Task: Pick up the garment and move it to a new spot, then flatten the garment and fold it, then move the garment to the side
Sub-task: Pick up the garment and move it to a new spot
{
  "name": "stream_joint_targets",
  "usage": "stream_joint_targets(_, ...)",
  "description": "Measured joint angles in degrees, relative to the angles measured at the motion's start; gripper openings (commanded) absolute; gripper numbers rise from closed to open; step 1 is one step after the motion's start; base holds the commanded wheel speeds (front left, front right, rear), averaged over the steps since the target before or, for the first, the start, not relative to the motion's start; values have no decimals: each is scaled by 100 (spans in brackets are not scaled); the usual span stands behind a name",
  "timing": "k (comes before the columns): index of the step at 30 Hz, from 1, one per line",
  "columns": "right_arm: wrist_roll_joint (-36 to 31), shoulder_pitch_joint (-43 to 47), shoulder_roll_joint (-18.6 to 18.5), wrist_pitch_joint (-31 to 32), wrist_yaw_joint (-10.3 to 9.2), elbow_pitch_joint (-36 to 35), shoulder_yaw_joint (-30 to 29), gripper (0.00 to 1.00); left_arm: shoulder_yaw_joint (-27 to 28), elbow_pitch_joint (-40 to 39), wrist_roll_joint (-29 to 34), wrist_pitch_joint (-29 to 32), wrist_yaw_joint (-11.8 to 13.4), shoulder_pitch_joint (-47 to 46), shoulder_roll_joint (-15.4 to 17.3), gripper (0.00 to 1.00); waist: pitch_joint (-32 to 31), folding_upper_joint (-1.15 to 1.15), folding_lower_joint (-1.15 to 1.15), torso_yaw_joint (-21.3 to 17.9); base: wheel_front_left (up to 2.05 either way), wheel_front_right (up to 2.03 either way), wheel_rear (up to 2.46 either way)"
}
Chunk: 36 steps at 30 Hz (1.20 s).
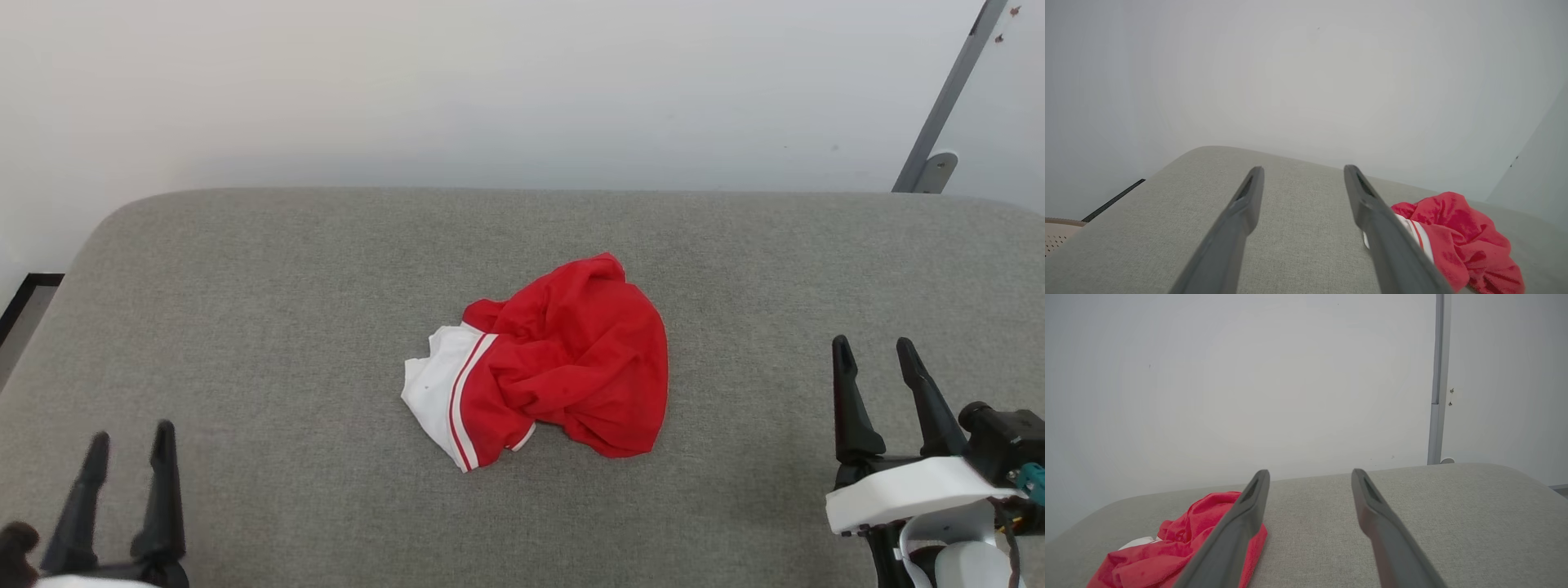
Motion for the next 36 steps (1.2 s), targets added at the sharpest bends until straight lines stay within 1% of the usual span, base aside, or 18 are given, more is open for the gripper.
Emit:
stream_joint_targets(4, 0, 21, 0, -30, 0, 12, -22, 100, 232, 130, 252, 0, -315, 137, -324, 100, -20, 0, 0, 22, 0, 0, 0)
stream_joint_targets(7, 0, 51, 0, -60, 0, 36, -34, 100, 357, 214, 433, 0, -482, 145, -505, 100, -33, 0, 0, 35, 0, 0, 0)
stream_joint_targets(15, -43, 200, 0, -167, 0, 67, 29, 100, 520, 368, 837, 0, -705, 142, -802, 100, -75, 0, 0, 76, 0, 0, 0)
stream_joint_targets(24, -48, 383, 1, -177, 0, 121, 220, 100, 480, 408, 1012, 0, -727, 104, -899, 100, -103, 0, 0, 133, 0, 0, 0)
stream_joint_targets(36, 46, 541, 0, -218, 0, 182, 437, 100, 341, 356, 962, 0, -743, 68, -847, 100, -114, 0, 0, 176, 0, 0, 0)
